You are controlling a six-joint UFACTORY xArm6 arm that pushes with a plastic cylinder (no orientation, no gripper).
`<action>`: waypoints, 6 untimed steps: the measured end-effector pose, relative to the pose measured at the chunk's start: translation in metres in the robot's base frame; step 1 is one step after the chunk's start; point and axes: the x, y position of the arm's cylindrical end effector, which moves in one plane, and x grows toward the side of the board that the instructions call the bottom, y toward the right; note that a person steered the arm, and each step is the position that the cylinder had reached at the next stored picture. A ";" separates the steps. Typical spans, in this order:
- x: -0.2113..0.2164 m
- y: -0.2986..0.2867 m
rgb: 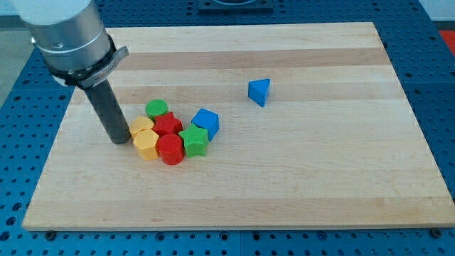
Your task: Nudge the hexagon into the red blocks
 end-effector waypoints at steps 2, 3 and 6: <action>0.028 0.000; 0.028 0.002; 0.027 0.021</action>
